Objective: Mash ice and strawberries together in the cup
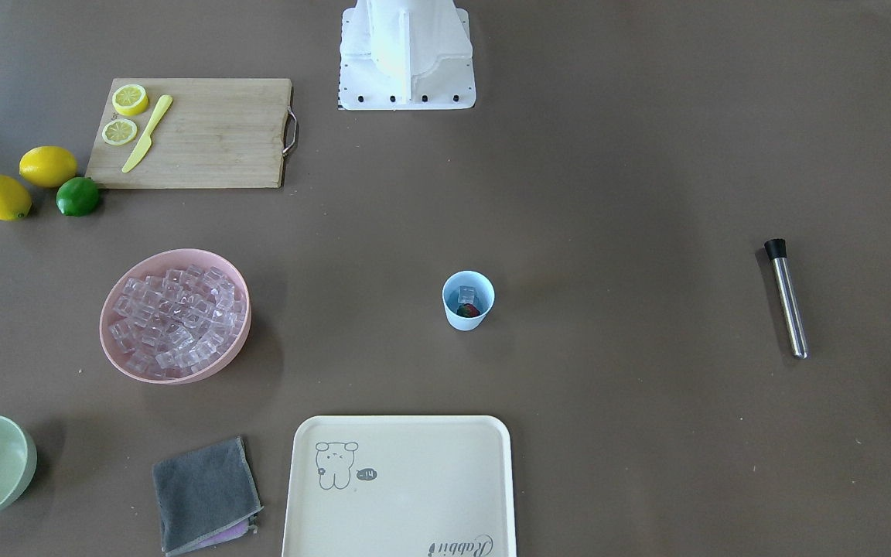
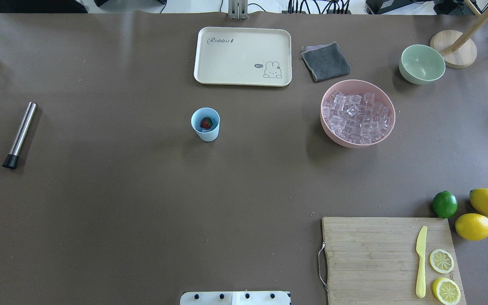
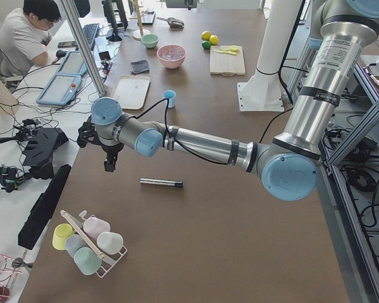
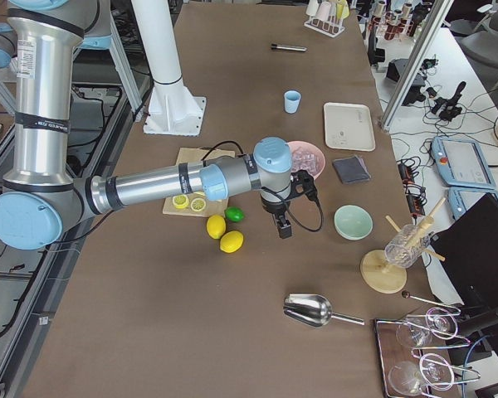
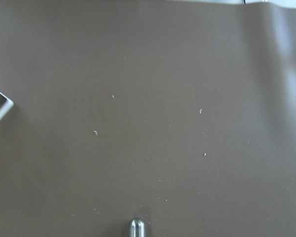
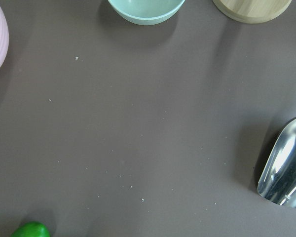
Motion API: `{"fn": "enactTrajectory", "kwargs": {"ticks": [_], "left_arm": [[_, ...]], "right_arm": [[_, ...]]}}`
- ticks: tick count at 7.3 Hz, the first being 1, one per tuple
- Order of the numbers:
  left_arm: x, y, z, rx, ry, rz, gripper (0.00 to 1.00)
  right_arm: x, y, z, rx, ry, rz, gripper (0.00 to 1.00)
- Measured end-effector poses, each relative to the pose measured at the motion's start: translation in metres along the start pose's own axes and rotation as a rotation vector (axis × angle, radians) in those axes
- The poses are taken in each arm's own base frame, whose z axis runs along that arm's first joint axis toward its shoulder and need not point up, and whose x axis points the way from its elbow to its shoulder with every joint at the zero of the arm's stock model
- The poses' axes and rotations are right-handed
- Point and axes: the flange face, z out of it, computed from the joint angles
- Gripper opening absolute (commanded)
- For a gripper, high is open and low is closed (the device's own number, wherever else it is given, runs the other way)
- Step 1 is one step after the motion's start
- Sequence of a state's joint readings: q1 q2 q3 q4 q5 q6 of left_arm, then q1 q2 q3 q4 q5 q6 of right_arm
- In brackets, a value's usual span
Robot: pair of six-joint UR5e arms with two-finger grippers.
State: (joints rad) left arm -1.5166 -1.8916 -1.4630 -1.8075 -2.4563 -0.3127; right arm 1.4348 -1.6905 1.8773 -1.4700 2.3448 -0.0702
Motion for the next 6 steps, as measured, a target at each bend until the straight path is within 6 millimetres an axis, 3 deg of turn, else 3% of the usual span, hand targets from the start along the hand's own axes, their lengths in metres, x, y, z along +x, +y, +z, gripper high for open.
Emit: {"fn": "enactTrajectory", "kwargs": {"ticks": [1,3,6], "left_arm": [[-0.008,0.009,-0.012,-0.004,-0.004,0.009,0.98],[-0.005,0.015,-0.036,0.004,-0.011,0.007,0.98],[-0.017,0.021,-0.031,-0.007,-0.069,0.027,0.98]], "right_arm": [[0.014,0.004,-0.002,0.001,0.004,-0.001,0.99],[0.033,0.008,-0.012,0.007,0.015,0.017,0.99],[0.043,0.015,-0.044,0.064,0.02,0.048,0.99]]}}
